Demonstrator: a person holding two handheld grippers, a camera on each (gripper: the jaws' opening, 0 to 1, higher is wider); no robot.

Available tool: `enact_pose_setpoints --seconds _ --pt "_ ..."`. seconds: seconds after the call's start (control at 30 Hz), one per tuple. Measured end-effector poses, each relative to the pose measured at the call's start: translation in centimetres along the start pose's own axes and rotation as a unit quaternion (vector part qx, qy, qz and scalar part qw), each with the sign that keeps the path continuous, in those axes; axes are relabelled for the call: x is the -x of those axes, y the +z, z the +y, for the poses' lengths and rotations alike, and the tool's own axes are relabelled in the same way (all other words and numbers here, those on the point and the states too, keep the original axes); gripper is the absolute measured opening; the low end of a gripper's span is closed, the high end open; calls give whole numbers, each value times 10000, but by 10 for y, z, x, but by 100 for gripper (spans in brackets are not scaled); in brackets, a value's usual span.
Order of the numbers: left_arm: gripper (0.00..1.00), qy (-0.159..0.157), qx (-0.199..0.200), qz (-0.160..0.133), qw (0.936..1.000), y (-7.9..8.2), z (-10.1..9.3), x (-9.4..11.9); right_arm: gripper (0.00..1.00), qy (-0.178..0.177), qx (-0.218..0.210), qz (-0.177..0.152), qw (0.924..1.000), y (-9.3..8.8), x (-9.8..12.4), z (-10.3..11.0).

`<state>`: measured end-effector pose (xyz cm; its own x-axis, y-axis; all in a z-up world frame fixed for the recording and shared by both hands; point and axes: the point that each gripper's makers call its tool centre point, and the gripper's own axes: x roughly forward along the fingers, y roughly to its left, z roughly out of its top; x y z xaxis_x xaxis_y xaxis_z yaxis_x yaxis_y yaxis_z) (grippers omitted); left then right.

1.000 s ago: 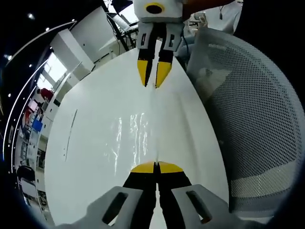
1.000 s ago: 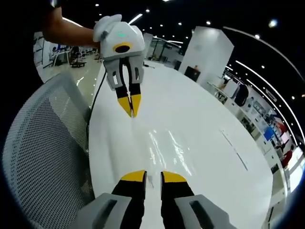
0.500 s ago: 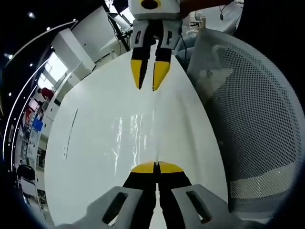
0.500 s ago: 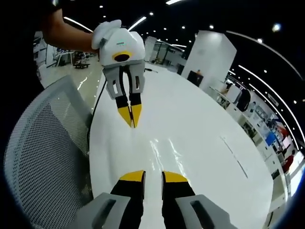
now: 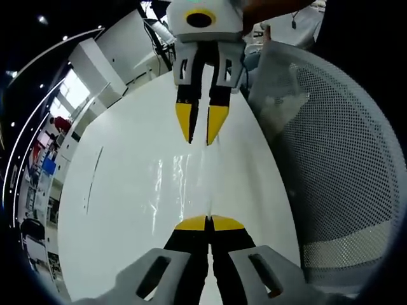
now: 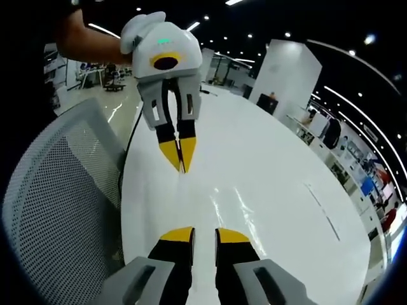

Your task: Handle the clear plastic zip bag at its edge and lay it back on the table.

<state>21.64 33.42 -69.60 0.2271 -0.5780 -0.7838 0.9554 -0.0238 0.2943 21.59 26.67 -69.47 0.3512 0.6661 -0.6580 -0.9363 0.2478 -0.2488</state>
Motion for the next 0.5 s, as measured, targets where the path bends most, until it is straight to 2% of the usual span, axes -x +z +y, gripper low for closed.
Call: enact_pose_setpoints --seconds 0.3,0.5 --pt "0 37 11 -135 9999 11 2 0 7 -36 -98 13 9999 -2 -5 0" --pt "0 44 25 -179 9998 14 3 -1 0 -80 -141 -6 9999 -1 -6 -1"
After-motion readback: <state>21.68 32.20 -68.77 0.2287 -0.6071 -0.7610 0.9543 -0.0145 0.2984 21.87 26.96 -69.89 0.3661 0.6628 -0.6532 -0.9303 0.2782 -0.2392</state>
